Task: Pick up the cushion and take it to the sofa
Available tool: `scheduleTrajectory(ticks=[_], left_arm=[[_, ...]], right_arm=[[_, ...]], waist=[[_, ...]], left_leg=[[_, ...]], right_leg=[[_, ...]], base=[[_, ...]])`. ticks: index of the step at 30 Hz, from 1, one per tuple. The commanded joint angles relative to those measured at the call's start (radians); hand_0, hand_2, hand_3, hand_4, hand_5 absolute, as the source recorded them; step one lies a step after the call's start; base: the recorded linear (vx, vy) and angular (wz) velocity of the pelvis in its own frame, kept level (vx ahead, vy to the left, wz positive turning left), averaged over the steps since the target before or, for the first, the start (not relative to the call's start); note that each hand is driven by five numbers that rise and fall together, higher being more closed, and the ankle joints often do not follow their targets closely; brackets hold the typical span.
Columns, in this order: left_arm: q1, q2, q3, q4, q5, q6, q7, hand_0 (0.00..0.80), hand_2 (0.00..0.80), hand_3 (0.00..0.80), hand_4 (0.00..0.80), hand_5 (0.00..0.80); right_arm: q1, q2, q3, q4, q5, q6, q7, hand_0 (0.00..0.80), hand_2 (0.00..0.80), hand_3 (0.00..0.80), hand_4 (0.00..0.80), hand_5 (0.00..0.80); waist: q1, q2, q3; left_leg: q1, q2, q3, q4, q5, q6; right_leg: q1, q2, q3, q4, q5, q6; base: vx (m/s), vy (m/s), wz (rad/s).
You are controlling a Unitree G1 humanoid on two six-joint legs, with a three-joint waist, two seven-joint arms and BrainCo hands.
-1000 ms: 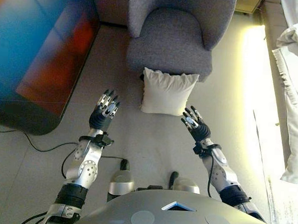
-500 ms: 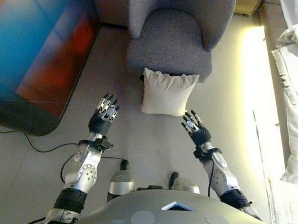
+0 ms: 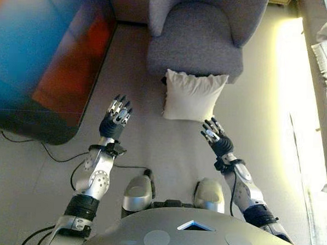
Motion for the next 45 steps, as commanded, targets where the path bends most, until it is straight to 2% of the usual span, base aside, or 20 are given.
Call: scheduleTrajectory(ticks=[1, 4, 6, 9, 13, 14, 16, 18, 20, 22, 24, 25, 28, 29, 31, 32, 35, 39, 43, 45], left_arm=[[0.043, 0.035, 0.038, -0.093, -0.032, -0.004, -0.018, 0.000, 0.000, 0.000, 0.000, 0.000], [0.031, 0.045, 0.021, -0.102, -0.033, -0.021, -0.017, 0.000, 0.000, 0.000, 0.000, 0.000], [0.027, 0.047, 0.016, -0.105, -0.032, -0.021, -0.021, 0.000, 0.000, 0.000, 0.000, 0.000], [0.052, 0.042, 0.012, -0.108, -0.021, -0.017, -0.039, 0.000, 0.000, 0.000, 0.000, 0.000], [0.084, 0.005, 0.019, -0.104, -0.022, -0.017, -0.038, 0.000, 0.000, 0.000, 0.000, 0.000], [0.094, -0.003, 0.023, -0.114, -0.023, -0.017, -0.038, 0.000, 0.000, 0.000, 0.000, 0.000], [0.115, -0.010, 0.028, -0.130, -0.014, -0.024, -0.023, 0.000, 0.000, 0.000, 0.000, 0.000], [0.116, -0.013, 0.029, -0.140, -0.012, -0.023, 0.001, 0.000, 0.000, 0.000, 0.000, 0.000], [0.099, -0.020, 0.024, -0.137, -0.016, -0.033, 0.032, 0.000, 0.000, 0.000, 0.000, 0.000], [0.076, -0.029, 0.015, -0.137, -0.034, -0.023, 0.045, 0.000, 0.000, 0.000, 0.000, 0.000], [0.049, -0.045, -0.009, -0.125, -0.013, -0.018, 0.043, 0.000, 0.000, 0.000, 0.000, 0.000], [0.042, -0.047, -0.021, -0.119, -0.008, -0.023, 0.046, 0.000, 0.000, 0.000, 0.000, 0.000], [0.038, -0.037, -0.024, -0.121, -0.025, -0.031, 0.050, 0.000, 0.000, 0.000, 0.000, 0.000], [0.040, -0.030, -0.017, -0.133, -0.035, -0.029, 0.047, 0.000, 0.000, 0.000, 0.000, 0.000], [0.044, -0.028, -0.011, -0.140, -0.040, -0.029, 0.038, 0.000, 0.000, 0.000, 0.000, 0.000], [0.050, -0.026, -0.005, -0.144, -0.042, -0.029, 0.028, 0.000, 0.000, 0.000, 0.000, 0.000], [0.087, -0.027, 0.005, -0.150, -0.037, -0.036, 0.015, 0.000, 0.000, 0.000, 0.000, 0.000], [0.134, -0.039, 0.041, -0.158, -0.044, -0.043, -0.009, 0.000, 0.000, 0.000, 0.000, 0.000], [0.149, -0.032, 0.060, -0.174, -0.048, -0.048, -0.007, 0.000, 0.000, 0.000, 0.000, 0.000], [0.141, -0.024, 0.063, -0.168, -0.064, -0.050, -0.005, 0.000, 0.000, 0.000, 0.000, 0.000]], right_arm=[[-0.015, 0.005, -0.005, -0.073, -0.002, -0.034, 0.018, 0.000, 0.000, 0.000, 0.000, 0.000], [-0.037, -0.015, -0.014, -0.067, 0.030, -0.046, 0.009, 0.000, 0.000, 0.000, 0.000, 0.000], [-0.047, -0.027, -0.028, -0.067, 0.043, -0.038, 0.003, 0.000, 0.000, 0.000, 0.000, 0.000], [-0.046, -0.022, -0.046, -0.054, 0.048, -0.022, -0.003, 0.000, 0.000, 0.000, 0.000, 0.000], [-0.047, -0.016, -0.066, -0.040, 0.035, -0.008, 0.009, 0.000, 0.000, 0.000, 0.000, 0.000], [-0.041, -0.017, -0.064, -0.057, 0.023, -0.003, 0.007, 0.000, 0.000, 0.000, 0.000, 0.000], [-0.029, -0.033, -0.046, -0.087, 0.007, 0.015, 0.003, 0.000, 0.000, 0.000, 0.000, 0.000], [-0.024, -0.048, -0.038, -0.097, 0.019, 0.036, 0.019, 0.000, 0.000, 0.000, 0.000, 0.000], [-0.022, -0.064, -0.036, -0.096, 0.068, 0.057, 0.057, 0.000, 0.000, 0.000, 0.000, 0.000], [-0.027, -0.071, -0.034, -0.079, 0.070, 0.046, 0.066, 0.000, 0.000, 0.000, 0.000, 0.000], [-0.041, -0.068, -0.023, -0.049, 0.071, 0.000, 0.049, 0.000, 0.000, 0.000, 0.000, 0.000], [-0.044, -0.069, -0.021, -0.044, 0.083, -0.012, 0.051, 0.000, 0.000, 0.000, 0.000, 0.000], [-0.030, -0.069, -0.033, -0.067, 0.090, -0.012, 0.042, 0.000, 0.000, 0.000, 0.000, 0.000], [-0.015, -0.068, -0.040, -0.083, 0.094, -0.011, 0.040, 0.000, 0.000, 0.000, 0.000, 0.000], [0.004, -0.070, -0.047, -0.091, 0.088, -0.016, 0.040, 0.000, 0.000, 0.000, 0.000, 0.000], [0.018, -0.072, -0.046, -0.092, 0.089, -0.026, 0.043, 0.000, 0.000, 0.000, 0.000, 0.000], [0.055, -0.071, -0.049, -0.091, 0.095, -0.039, 0.066, 0.000, 0.000, 0.000, 0.000, 0.000], [0.093, -0.068, -0.062, -0.099, 0.094, -0.026, 0.089, 0.000, 0.000, 0.000, 0.000, 0.000], [0.099, -0.060, -0.062, -0.093, 0.077, -0.010, 0.078, 0.000, 0.000, 0.000, 0.000, 0.000], [0.097, -0.054, -0.063, -0.096, 0.075, 0.002, 0.077, 0.000, 0.000, 0.000, 0.000, 0.000]], waist=[[-0.031, -0.037, -0.013], [-0.073, -0.083, 0.003], [-0.096, -0.083, 0.006], [-0.108, -0.088, -0.005], [-0.116, -0.081, -0.047], [-0.121, -0.076, -0.058], [-0.139, -0.059, -0.087], [-0.152, -0.049, -0.105], [-0.160, -0.052, -0.123], [-0.152, -0.074, -0.128], [-0.126, -0.093, -0.108], [-0.113, -0.084, -0.092], [-0.098, -0.078, -0.073], [-0.085, -0.059, -0.062], [-0.066, -0.045, -0.047], [-0.038, -0.018, -0.041], [0.006, -0.009, -0.033], [0.031, -0.005, -0.048], [0.044, -0.004, -0.068], [0.049, -0.019, -0.079]], left_leg=[[0.059, -0.069, 0.020, 0.053, -0.103, 0.026], [0.100, -0.111, -0.029, 0.056, -0.174, 0.010], [0.127, -0.112, -0.062, 0.060, -0.212, 0.007], [0.193, -0.108, -0.095, 0.054, -0.253, 0.010], [0.248, -0.066, -0.110, 0.083, -0.247, -0.011], [0.266, -0.041, -0.108, 0.093, -0.229, -0.025], [0.295, 0.031, -0.104, 0.131, -0.110, -0.061], [0.307, 0.074, -0.093, 0.187, -0.017, -0.087], [0.273, 0.095, -0.083, 0.382, 0.106, -0.120], [0.176, 0.082, -0.078, 0.519, 0.149, -0.118], [0.018, 0.081, -0.063, 0.583, 0.118, -0.082], [-0.017, 0.080, -0.055, 0.544, 0.098, -0.067], [-0.067, 0.079, -0.028, 0.362, 0.123, -0.052], [-0.097, 0.087, -0.013, 0.239, 0.157, -0.059], [-0.120, 0.093, -0.003, 0.136, 0.180, -0.071], [-0.162, 0.101, 0.002, -0.008, 0.223, -0.093], [-0.214, 0.092, 0.036, -0.175, 0.281, -0.105], [-0.263, 0.094, 0.107, -0.240, 0.315, -0.108], [-0.235, 0.073, 0.124, -0.212, 0.277, -0.069], [-0.233, 0.055, 0.120, -0.151, 0.244, -0.039]], right_leg=[[-0.007, -0.023, 0.030, -0.170, 0.163, 0.088], [-0.040, -0.029, 0.056, -0.504, 0.214, 0.125], [-0.049, -0.013, 0.080, -0.652, 0.264, 0.141], [-0.079, 0.001, 0.073, -0.674, 0.302, 0.144], [-0.070, 0.019, 0.073, -0.601, 0.268, 0.136], [-0.076, 0.027, 0.079, -0.564, 0.255, 0.134], [-0.082, 0.073, 0.110, -0.491, 0.204, 0.110], [-0.075, 0.112, 0.113, -0.460, 0.163, 0.078], [-0.040, 0.151, 0.096, -0.458, 0.124, 0.022], [0.004, 0.156, 0.087, -0.470, 0.102, -0.018], [0.068, 0.157, 0.079, -0.479, 0.067, -0.042], [0.094, 0.172, 0.079, -0.474, 0.043, -0.043], [0.131, 0.185, 0.085, -0.472, 0.002, -0.037], [0.151, 0.200, 0.084, -0.471, -0.026, -0.030], [0.182, 0.208, 0.083, -0.469, -0.056, -0.021], [0.221, 0.228, 0.078, -0.474, -0.085, -0.012], [0.333, 0.236, 0.099, -0.494, -0.143, 0.003], [0.430, 0.233, 0.113, -0.512, -0.213, 0.012], [0.466, 0.210, 0.110, -0.486, -0.252, 0.026], [0.467, 0.184, 0.099, -0.432, -0.216, 0.044]], base=[[0.339, -0.178, -0.08], [0.431, -0.229, -0.03], [0.467, -0.169, 0.26], [0.460, -0.147, 0.59], [0.462, -0.176, 0.46], [0.458, -0.172, 0.28], [0.482, -0.202, 0.20], [0.415, -0.221, -0.04], [0.426, -0.296, -0.04], [0.351, -0.249, -0.06], [0.318, -0.123, -0.08], [0.304, -0.015, -0.10], [0.246, 0.097, -0.10], [0.272, 0.154, -0.02], [0.322, 0.138, 0.07], [0.443, 0.113, 0.11], [0.499, 0.074, -0.01], [0.490, 0.104, -0.42], [0.411, 0.183, -0.69], [0.337, 0.197, -0.32]])
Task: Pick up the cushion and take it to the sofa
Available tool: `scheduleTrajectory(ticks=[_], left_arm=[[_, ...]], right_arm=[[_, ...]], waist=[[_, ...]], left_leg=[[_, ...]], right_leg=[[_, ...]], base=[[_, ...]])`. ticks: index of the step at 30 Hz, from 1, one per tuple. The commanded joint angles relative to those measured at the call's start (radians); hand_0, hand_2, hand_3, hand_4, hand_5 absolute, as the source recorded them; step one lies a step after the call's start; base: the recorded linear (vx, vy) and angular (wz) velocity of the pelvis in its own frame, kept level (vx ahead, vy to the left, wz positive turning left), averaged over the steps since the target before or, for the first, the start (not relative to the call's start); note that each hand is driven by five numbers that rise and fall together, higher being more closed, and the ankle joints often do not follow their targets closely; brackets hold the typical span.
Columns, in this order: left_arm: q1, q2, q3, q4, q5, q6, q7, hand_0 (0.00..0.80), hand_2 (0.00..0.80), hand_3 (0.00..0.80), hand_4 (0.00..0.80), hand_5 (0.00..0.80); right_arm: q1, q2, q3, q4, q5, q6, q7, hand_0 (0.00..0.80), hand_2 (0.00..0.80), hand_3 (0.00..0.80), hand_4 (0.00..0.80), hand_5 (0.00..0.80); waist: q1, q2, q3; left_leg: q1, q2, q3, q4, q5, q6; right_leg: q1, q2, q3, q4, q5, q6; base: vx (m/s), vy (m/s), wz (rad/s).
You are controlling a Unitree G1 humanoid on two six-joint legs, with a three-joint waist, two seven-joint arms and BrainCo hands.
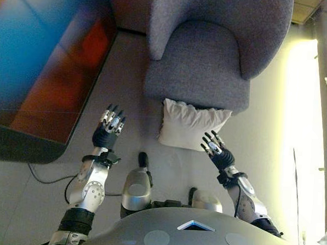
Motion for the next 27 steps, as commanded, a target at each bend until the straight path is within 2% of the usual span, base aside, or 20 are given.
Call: scheduleTrajectory(ticks=[1, 2, 4, 5, 6, 7, 8, 11, 12, 15, 17, 20, 22, 27], left_arm=[[0.009, 0.003, -0.011, -0.088, -0.036, -0.058, -0.031, 0.000, 0.000, 0.000, 0.000, 0.000], [0.000, 0.004, -0.018, -0.083, -0.025, -0.063, -0.032, 0.000, 0.000, 0.000, 0.000, 0.000], [-0.019, 0.016, -0.035, -0.072, -0.005, -0.076, -0.036, 0.000, 0.000, 0.000, 0.000, 0.000], [-0.023, 0.019, -0.038, -0.069, 0.003, -0.077, -0.038, 0.000, 0.000, 0.000, 0.000, 0.000], [-0.032, 0.027, -0.041, -0.072, 0.013, -0.068, -0.035, 0.000, 0.000, 0.000, 0.000, 0.000], [-0.040, 0.036, -0.036, -0.072, 0.017, -0.055, -0.046, 0.000, 0.000, 0.000, 0.000, 0.000], [-0.049, 0.042, -0.035, -0.072, 0.024, -0.045, -0.058, 0.000, 0.000, 0.000, 0.000, 0.000], [-0.056, 0.055, -0.030, -0.072, 0.034, -0.033, -0.099, 0.000, 0.000, 0.000, 0.000, 0.000], [-0.056, 0.058, -0.028, -0.070, 0.032, -0.031, -0.106, 0.000, 0.000, 0.000, 0.000, 0.000], [-0.051, 0.071, -0.013, -0.058, 0.017, -0.046, -0.122, 0.000, 0.000, 0.000, 0.000, 0.000], [-0.046, 0.078, -0.019, -0.056, 0.001, -0.067, -0.121, 0.000, 0.000, 0.000, 0.000, 0.000], [-0.037, 0.078, -0.021, -0.057, -0.010, -0.083, -0.127, 0.000, 0.000, 0.000, 0.000, 0.000], [-0.022, 0.074, -0.015, -0.054, -0.001, -0.081, -0.147, 0.000, 0.000, 0.000, 0.000, 0.000], [0.029, 0.063, 0.004, -0.053, 0.014, -0.075, -0.179, 0.000, 0.000, 0.000, 0.000, 0.000]], right_arm=[[-0.014, -0.007, -0.018, -0.076, 0.009, -0.017, 0.017, 0.000, 0.000, 0.000, 0.000, 0.000], [-0.025, 0.001, -0.011, -0.074, 0.006, -0.018, 0.013, 0.000, 0.000, 0.000, 0.000, 0.000], [-0.050, 0.021, 0.003, -0.059, 0.001, -0.022, 0.006, 0.000, 0.000, 0.000, 0.000, 0.000], [-0.057, 0.026, 0.006, -0.055, -0.002, -0.023, 0.003, 0.000, 0.000, 0.000, 0.000, 0.000], [-0.073, 0.035, 0.015, -0.047, -0.004, -0.022, -0.003, 0.000, 0.000, 0.000, 0.000, 0.000], [-0.082, 0.039, 0.023, -0.045, -0.004, -0.022, -0.004, 0.000, 0.000, 0.000, 0.000, 0.000], [-0.089, 0.043, 0.029, -0.042, -0.005, -0.022, -0.008, 0.000, 0.000, 0.000, 0.000, 0.000], [-0.107, 0.055, 0.035, -0.026, -0.004, -0.033, -0.023, 0.000, 0.000, 0.000, 0.000, 0.000], [-0.109, 0.054, 0.034, -0.025, -0.002, -0.035, -0.027, 0.000, 0.000, 0.000, 0.000, 0.000], [-0.107, 0.043, 0.026, -0.047, 0.010, -0.036, -0.012, 0.000, 0.000, 0.000, 0.000, 0.000], [-0.111, 0.033, 0.026, -0.060, 0.016, -0.030, -0.012, 0.000, 0.000, 0.000, 0.000, 0.000], [-0.134, 0.027, 0.017, -0.054, 0.020, -0.013, -0.018, 0.000, 0.000, 0.000, 0.000, 0.000], [-0.145, 0.033, 0.007, -0.037, 0.023, -0.004, -0.012, 0.000, 0.000, 0.000, 0.000, 0.000], [-0.142, 0.047, -0.004, -0.020, 0.005, 0.019, 0.002, 0.000, 0.000, 0.000, 0.000, 0.000]], waist=[[-0.001, 0.018, -0.058], [0.006, 0.007, -0.067], [0.022, 0.016, -0.080], [0.025, 0.015, -0.082], [0.026, 0.028, -0.083], [0.023, 0.024, -0.080], [0.026, 0.032, -0.082], [0.024, 0.016, -0.067], [0.025, 0.024, -0.067], [-0.015, 0.007, -0.029], [-0.044, -0.016, -0.013], [-0.075, -0.037, -0.006], [-0.085, -0.040, -0.010], [-0.087, -0.044, -0.033]], left_leg=[[-0.125, 0.009, -0.055, -0.090, 0.076, -0.009], [-0.124, -0.008, -0.054, -0.072, 0.057, 0.011], [-0.103, -0.026, -0.065, -0.054, 0.023, 0.042], [-0.096, -0.032, -0.066, -0.050, 0.015, 0.047], [-0.066, -0.034, -0.066, -0.044, -0.005, 0.057], [-0.043, -0.048, -0.061, -0.038, -0.023, 0.063], [-0.032, -0.043, -0.056, -0.033, -0.033, 0.064], [0.006, -0.066, -0.060, -0.024, -0.053, 0.055], [0.008, -0.058, -0.063, -0.026, -0.052, 0.051], [0.080, -0.059, -0.079, 0.002, -0.100, 0.022], [0.115, -0.067, -0.082, 0.016, -0.144, 0.006], [0.159, -0.076, -0.103, 0.022, -0.205, -0.005], [0.185, -0.077, -0.127, 0.023, -0.232, -0.010], [0.225, -0.068, -0.130, 0.039, -0.272, -0.014]], right_leg=[[0.069, 0.050, -0.026, 0.157, 0.005, 0.030], [0.055, 0.029, -0.041, 0.221, 0.058, 0.048], [0.001, -0.001, -0.055, 0.410, 0.196, 0.066], [-0.021, -0.014, -0.056, 0.460, 0.212, 0.068], [-0.069, -0.035, -0.070, 0.566, 0.251, 0.060], [-0.107, -0.060, -0.087, 0.619, 0.254, 0.056], [-0.129, -0.067, -0.108, 0.613, 0.262, 0.046], [-0.155, -0.109, -0.174, 0.478, 0.234, 0.032], [-0.159, -0.100, -0.182, 0.450, 0.232, 0.025], [-0.255, -0.122, -0.210, 0.218, 0.261, 0.031], [-0.306, -0.146, -0.206, 0.088, 0.334, 0.062], [-0.360, -0.164, -0.167, -0.032, 0.429, 0.101], [-0.368, -0.166, -0.137, -0.076, 0.453, 0.111], [-0.360, -0.173, -0.133, -0.055, 0.452, 0.117]], base=[[0.267, 0.178, -0.06], [0.245, 0.191, 0.09], [0.245, 0.220, 0.12], [0.290, 0.270, -0.02], [0.276, 0.251, -0.02], [0.287, 0.247, 0.06], [0.243, 0.156, 0.07], [0.195, 0.014, -0.06], [0.210, -0.112, -0.21], [0.181, -0.163, -0.21], [0.229, -0.149, -0.02], [0.257, -0.089, 0.14], [0.288, -0.063, 0.43], [0.286, -0.053, 0.22]])
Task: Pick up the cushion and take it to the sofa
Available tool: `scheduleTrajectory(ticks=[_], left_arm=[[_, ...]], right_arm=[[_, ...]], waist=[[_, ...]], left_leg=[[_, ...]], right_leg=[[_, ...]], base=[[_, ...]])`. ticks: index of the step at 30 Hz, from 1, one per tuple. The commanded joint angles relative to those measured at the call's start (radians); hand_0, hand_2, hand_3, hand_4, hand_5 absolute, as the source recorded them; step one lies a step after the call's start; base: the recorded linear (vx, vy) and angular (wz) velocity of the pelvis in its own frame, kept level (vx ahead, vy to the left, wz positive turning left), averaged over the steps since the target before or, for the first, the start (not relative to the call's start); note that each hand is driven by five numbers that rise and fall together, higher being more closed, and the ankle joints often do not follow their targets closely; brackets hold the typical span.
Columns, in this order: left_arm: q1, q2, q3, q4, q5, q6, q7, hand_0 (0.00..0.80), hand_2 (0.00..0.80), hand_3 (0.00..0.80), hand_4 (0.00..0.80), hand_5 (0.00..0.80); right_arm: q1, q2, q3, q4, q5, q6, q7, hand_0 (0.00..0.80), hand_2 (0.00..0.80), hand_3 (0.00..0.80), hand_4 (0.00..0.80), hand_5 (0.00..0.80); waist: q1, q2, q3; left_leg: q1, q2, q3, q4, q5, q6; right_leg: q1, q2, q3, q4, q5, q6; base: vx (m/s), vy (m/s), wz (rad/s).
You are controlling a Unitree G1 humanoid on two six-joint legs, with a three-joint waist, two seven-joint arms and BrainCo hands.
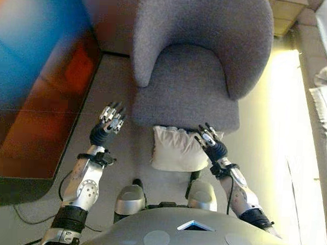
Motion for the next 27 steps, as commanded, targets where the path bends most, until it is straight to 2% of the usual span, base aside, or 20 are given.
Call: scheduleTrajectory(ticks=[1, 4, 7, 11, 12, 13, 15, 17, 19, 21, 23, 24, 26, 27], left_arm=[[0.004, 0.047, 0.055, -0.093, 0.018, -0.051, -0.041, 0.000, 0.000, 0.000, 0.000, 0.000], [0.007, 0.045, 0.061, -0.091, 0.015, -0.043, -0.036, 0.000, 0.000, 0.000, 0.000, 0.000], [0.006, 0.043, 0.067, -0.091, 0.000, -0.029, -0.041, 0.000, 0.000, 0.000, 0.000, 0.000], [0.005, 0.031, 0.062, -0.100, -0.001, -0.012, -0.036, 0.000, 0.000, 0.000, 0.000, 0.000], [0.002, 0.022, 0.058, -0.103, -0.008, -0.015, -0.031, 0.000, 0.000, 0.000, 0.000, 0.000], [0.001, 0.018, 0.057, -0.104, -0.014, -0.015, -0.029, 0.000, 0.000, 0.000, 0.000, 0.000], [-0.010, -0.001, 0.044, -0.098, -0.018, -0.016, -0.009, 0.000, 0.000, 0.000, 0.000, 0.000], [-0.019, -0.012, 0.029, -0.095, -0.008, -0.019, 0.010, 0.000, 0.000, 0.000, 0.000, 0.000], [-0.019, -0.016, 0.021, -0.095, -0.019, -0.032, 0.032, 0.000, 0.000, 0.000, 0.000, 0.000], [-0.008, -0.009, 0.034, -0.109, -0.034, -0.039, 0.042, 0.000, 0.000, 0.000, 0.000, 0.000], [0.001, -0.002, 0.049, -0.124, -0.045, -0.035, 0.040, 0.000, 0.000, 0.000, 0.000, 0.000], [0.003, -0.002, 0.061, -0.133, -0.045, -0.030, 0.026, 0.000, 0.000, 0.000, 0.000, 0.000], [0.000, 0.001, 0.066, -0.133, -0.036, -0.026, -0.003, 0.000, 0.000, 0.000, 0.000, 0.000], [-0.009, 0.004, 0.073, -0.118, -0.026, -0.018, -0.025, 0.000, 0.000, 0.000, 0.000, 0.000]], right_arm=[[-0.034, 0.049, 0.008, -0.048, 0.001, -0.006, 0.029, 0.000, 0.000, 0.000, 0.000, 0.000], [-0.038, 0.048, 0.017, -0.042, -0.001, -0.005, 0.024, 0.000, 0.000, 0.000, 0.000, 0.000], [-0.045, 0.044, 0.030, -0.049, 0.000, -0.010, 0.013, 0.000, 0.000, 0.000, 0.000, 0.000], [-0.044, 0.023, 0.029, -0.065, 0.015, 0.006, 0.000, 0.000, 0.000, 0.000, 0.000, 0.000], [-0.044, 0.013, 0.027, -0.063, 0.007, 0.009, 0.006, 0.000, 0.000, 0.000, 0.000, 0.000], [-0.045, 0.009, 0.027, -0.062, 0.004, 0.011, 0.007, 0.000, 0.000, 0.000, 0.000, 0.000], [-0.057, -0.008, 0.030, -0.041, -0.012, 0.014, 0.005, 0.000, 0.000, 0.000, 0.000, 0.000], [-0.066, -0.016, 0.032, -0.020, -0.020, 0.011, 0.010, 0.000, 0.000, 0.000, 0.000, 0.000], [-0.074, -0.021, 0.037, -0.010, -0.038, 0.020, 0.029, 0.000, 0.000, 0.000, 0.000, 0.000], [-0.071, -0.025, 0.039, -0.013, -0.054, 0.022, 0.041, 0.000, 0.000, 0.000, 0.000, 0.000], [-0.064, -0.035, 0.041, -0.025, -0.050, 0.020, 0.044, 0.000, 0.000, 0.000, 0.000, 0.000], [-0.061, -0.040, 0.039, -0.037, -0.044, 0.012, 0.045, 0.000, 0.000, 0.000, 0.000, 0.000], [-0.059, -0.036, 0.033, -0.044, -0.032, -0.004, 0.036, 0.000, 0.000, 0.000, 0.000, 0.000], [-0.056, -0.027, 0.025, -0.042, -0.026, -0.015, 0.027, 0.000, 0.000, 0.000, 0.000, 0.000]], waist=[[-0.008, -0.058, -0.008], [-0.012, -0.052, -0.022], [-0.025, -0.039, -0.026], [-0.039, -0.013, -0.050], [-0.040, -0.010, -0.059], [-0.041, -0.009, -0.061], [-0.035, -0.021, -0.058], [-0.021, -0.028, -0.048], [-0.006, -0.019, -0.041], [0.021, 0.010, -0.033], [0.046, 0.029, -0.020], [0.062, 0.034, -0.012], [0.071, 0.037, -0.004], [0.063, 0.036, -0.004]], left_leg=[[0.027, -0.048, -0.013, 0.114, -0.138, 0.037], [0.035, -0.029, -0.022, 0.134, -0.154, 0.029], [0.058, 0.012, -0.020, 0.142, -0.137, 0.013], [0.070, 0.094, -0.037, 0.210, 0.032, -0.044], [0.060, 0.111, -0.047, 0.275, 0.103, -0.067], [0.054, 0.114, -0.053, 0.306, 0.125, -0.073], [-0.029, 0.097, -0.098, 0.491, 0.191, -0.080], [-0.112, 0.102, -0.119, 0.540, 0.186, -0.063], [-0.125, 0.120, -0.132, 0.443, 0.187, -0.052], [-0.131, 0.131, -0.178, 0.215, 0.210, -0.052], [-0.132, 0.126, -0.216, 0.089, 0.228, -0.069], [-0.150, 0.127, -0.216, 0.042, 0.227, -0.083], [-0.160, 0.125, -0.192, 0.021, 0.204, -0.087], [-0.152, 0.126, -0.146, 0.035, 0.164, -0.083]], right_leg=[[-0.059, -0.102, 0.048, -0.039, 0.165, 0.096], [-0.053, -0.090, 0.054, -0.029, 0.136, 0.094], [-0.065, -0.063, 0.068, 0.015, 0.095, 0.084], [-0.036, 0.011, 0.047, 0.024, 0.032, 0.037], [-0.022, 0.033, 0.039, 0.019, 0.017, 0.009], [-0.017, 0.040, 0.039, 0.017, 0.012, -0.002], [0.014, 0.062, 0.056, 0.019, -0.015, -0.054], [0.050, 0.071, 0.068, 0.017, -0.029, -0.072], [0.076, 0.081, 0.080, 0.018, -0.053, -0.068], [0.097, 0.090, 0.103, 0.014, -0.082, -0.039], [0.122, 0.095, 0.117, 0.011, -0.107, -0.024], [0.140, 0.087, 0.113, 0.005, -0.120, -0.013], [0.156, 0.070, 0.096, 0.011, -0.135, -0.003], [0.162, 0.048, 0.072, 0.026, -0.143, 0.005]], base=[[0.265, -0.080, 0.07], [0.237, -0.126, 0.02], [0.220, -0.152, 0.08], [0.178, -0.154, 0.17], [0.121, -0.129, 0.07], [0.140, -0.148, -0.05], [0.177, -0.128, -0.08], [0.200, 0.006, -0.12], [0.207, 0.172, -0.34], [0.198, 0.280, -0.44], [0.159, 0.198, -0.39], [0.087, 0.124, -0.27], [0.071, 0.092, -0.26], [0.085, 0.088, 0.05]])
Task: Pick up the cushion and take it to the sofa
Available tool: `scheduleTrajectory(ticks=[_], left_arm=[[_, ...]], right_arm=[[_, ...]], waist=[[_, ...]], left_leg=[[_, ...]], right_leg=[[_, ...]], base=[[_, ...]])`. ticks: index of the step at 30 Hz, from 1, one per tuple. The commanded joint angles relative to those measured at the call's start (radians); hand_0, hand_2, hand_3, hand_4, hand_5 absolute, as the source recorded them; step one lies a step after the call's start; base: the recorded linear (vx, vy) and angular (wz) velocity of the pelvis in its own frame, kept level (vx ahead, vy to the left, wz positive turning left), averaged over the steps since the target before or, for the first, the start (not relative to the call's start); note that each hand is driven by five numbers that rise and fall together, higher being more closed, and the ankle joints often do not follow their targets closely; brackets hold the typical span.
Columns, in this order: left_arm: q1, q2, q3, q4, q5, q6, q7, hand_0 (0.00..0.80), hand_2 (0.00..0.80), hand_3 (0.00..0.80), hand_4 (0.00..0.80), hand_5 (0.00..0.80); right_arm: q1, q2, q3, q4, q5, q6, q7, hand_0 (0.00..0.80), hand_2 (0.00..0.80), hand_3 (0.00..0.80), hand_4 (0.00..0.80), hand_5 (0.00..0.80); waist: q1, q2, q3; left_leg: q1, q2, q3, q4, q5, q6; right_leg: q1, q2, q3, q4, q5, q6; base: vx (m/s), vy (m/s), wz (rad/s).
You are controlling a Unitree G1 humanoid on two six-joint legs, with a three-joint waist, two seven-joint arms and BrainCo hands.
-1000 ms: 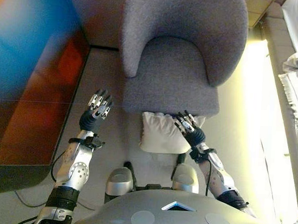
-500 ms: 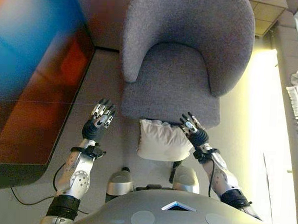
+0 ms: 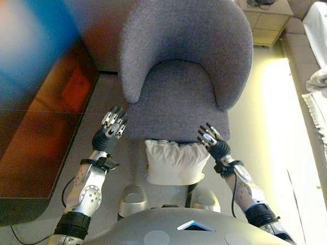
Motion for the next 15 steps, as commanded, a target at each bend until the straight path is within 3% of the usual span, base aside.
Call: scheduleTrajectory(ticks=[1, 8, 15], left_arm=[[-0.005, 0.035, 0.052, -0.064, 0.002, -0.021, -0.063, 0.000, 0.000, 0.000, 0.000, 0.000], [-0.043, 0.063, 0.043, -0.048, -0.012, -0.038, -0.045, 0.000, 0.000, 0.000, 0.000, 0.000], [-0.012, 0.071, 0.041, -0.068, 0.001, -0.006, -0.043, 0.000, 0.000, 0.000, 0.000, 0.000]], right_arm=[[-0.033, 0.059, -0.032, -0.075, 0.010, -0.061, 0.000, 0.000, 0.000, 0.000, 0.000, 0.000], [-0.035, 0.081, -0.005, -0.081, -0.004, -0.072, 0.003, 0.000, 0.000, 0.000, 0.000, 0.000], [-0.019, 0.080, -0.015, -0.099, -0.018, -0.027, -0.004, 0.000, 0.000, 0.000, 0.000, 0.000]], waist=[[0.020, -0.036, 0.033], [0.011, -0.029, 0.012], [0.021, -0.038, 0.004]], left_leg=[[-0.022, 0.002, 0.032, -0.015, 0.108, 0.012], [-0.009, -0.038, 0.037, -0.007, 0.061, 0.031], [-0.015, -0.011, 0.042, -0.003, 0.064, 0.019]], right_leg=[[0.207, -0.067, -0.028, -0.144, 0.009, 0.061], [0.207, -0.108, -0.020, -0.151, 0.017, 0.091], [0.231, -0.088, -0.020, -0.173, 0.003, 0.086]], base=[[0.100, 0.100, 0.33], [0.092, 0.034, 0.13], [0.052, -0.057, -0.04]])
